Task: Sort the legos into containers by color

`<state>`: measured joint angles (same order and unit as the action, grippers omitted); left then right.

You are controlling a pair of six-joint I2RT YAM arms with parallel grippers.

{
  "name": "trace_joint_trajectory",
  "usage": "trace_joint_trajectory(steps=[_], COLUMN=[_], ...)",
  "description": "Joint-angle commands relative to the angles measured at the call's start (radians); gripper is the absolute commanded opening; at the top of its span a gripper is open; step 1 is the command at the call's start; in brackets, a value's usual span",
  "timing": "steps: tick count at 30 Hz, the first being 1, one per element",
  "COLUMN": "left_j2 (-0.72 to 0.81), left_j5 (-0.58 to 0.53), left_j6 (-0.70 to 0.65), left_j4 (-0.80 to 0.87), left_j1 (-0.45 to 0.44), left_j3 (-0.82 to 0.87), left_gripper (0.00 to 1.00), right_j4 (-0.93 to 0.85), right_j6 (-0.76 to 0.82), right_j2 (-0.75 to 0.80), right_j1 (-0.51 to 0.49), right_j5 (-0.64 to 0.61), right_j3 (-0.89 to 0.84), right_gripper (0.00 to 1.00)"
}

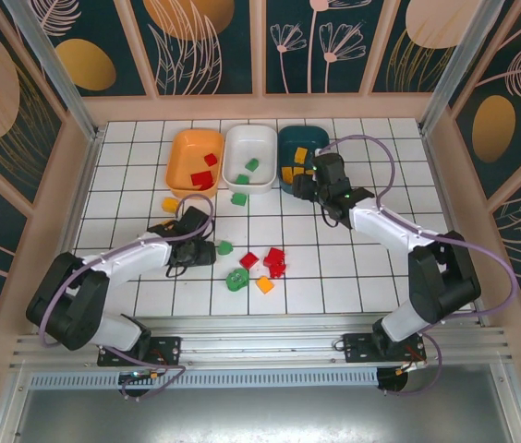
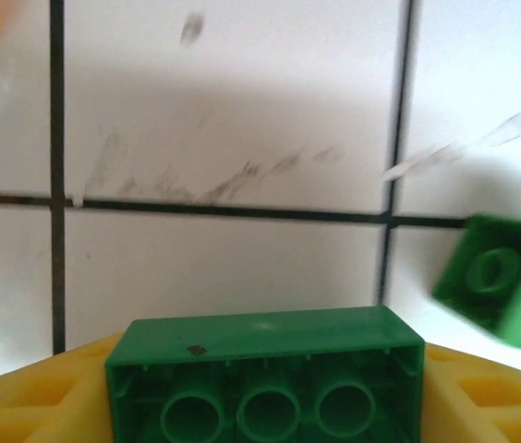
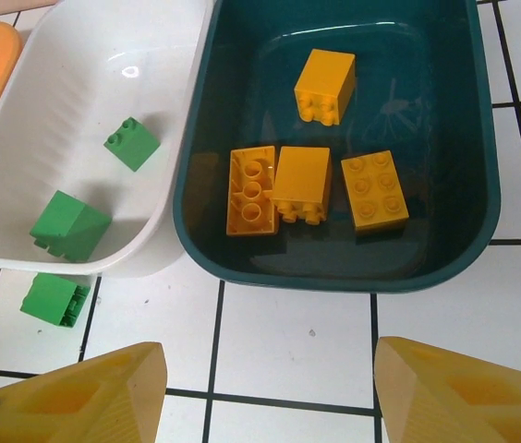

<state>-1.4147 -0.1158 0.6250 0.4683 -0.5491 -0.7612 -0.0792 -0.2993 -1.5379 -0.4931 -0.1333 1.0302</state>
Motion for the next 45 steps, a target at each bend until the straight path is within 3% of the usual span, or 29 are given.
trace_joint_trajectory(steps=[1, 12, 20, 25, 27, 32, 38, 40, 45], left_j2=[0.032, -0.447, -0.778, -0.9, -0.913, -0.899, -0.768, -0.661, -0.323], left_j5=[-0.034, 0.083, 0.012, 0.028, 0.037, 0.07, 0.121, 0.147, 0.188], left_j6=[-0.064, -0.177, -0.207, -0.209, -0.208, -0.224, -0.24, -0.228, -0.163], left_j4=[0.043, -0.015, 0.071, 0.124, 0.122, 0.127, 0.106, 0.036, -0.213], left_j1=[-0.002, -0.001, 0.022, 0.045, 0.053, 0.061, 0.061, 0.061, 0.062], left_j3=[-0.142, -0.698, -1.13, -1.273, -1.285, -1.306, -1.276, -1.147, -0.617], left_gripper=[0.54, 0.52, 0.55, 0.61, 0.65, 0.88, 0.98, 0.98, 0.97], right_j4=[0.031, 0.053, 0.018, -0.032, -0.047, -0.075, -0.11, -0.117, -0.118], right_j6=[-0.032, -0.089, -0.091, -0.075, -0.076, -0.097, -0.187, -0.217, -0.245], right_j2=[0.021, 0.124, 0.199, 0.213, 0.215, 0.206, 0.181, 0.175, 0.151], right_j1=[-0.009, -0.022, -0.044, -0.092, -0.114, -0.16, -0.25, -0.287, -0.35], right_j5=[0.008, 0.065, 0.081, 0.039, 0.018, -0.001, -0.046, -0.059, -0.09], right_j3=[-0.035, -0.177, -0.248, -0.244, -0.24, -0.225, -0.223, -0.23, -0.235], right_gripper=[0.62, 0.61, 0.62, 0.64, 0.65, 0.67, 0.67, 0.68, 0.67])
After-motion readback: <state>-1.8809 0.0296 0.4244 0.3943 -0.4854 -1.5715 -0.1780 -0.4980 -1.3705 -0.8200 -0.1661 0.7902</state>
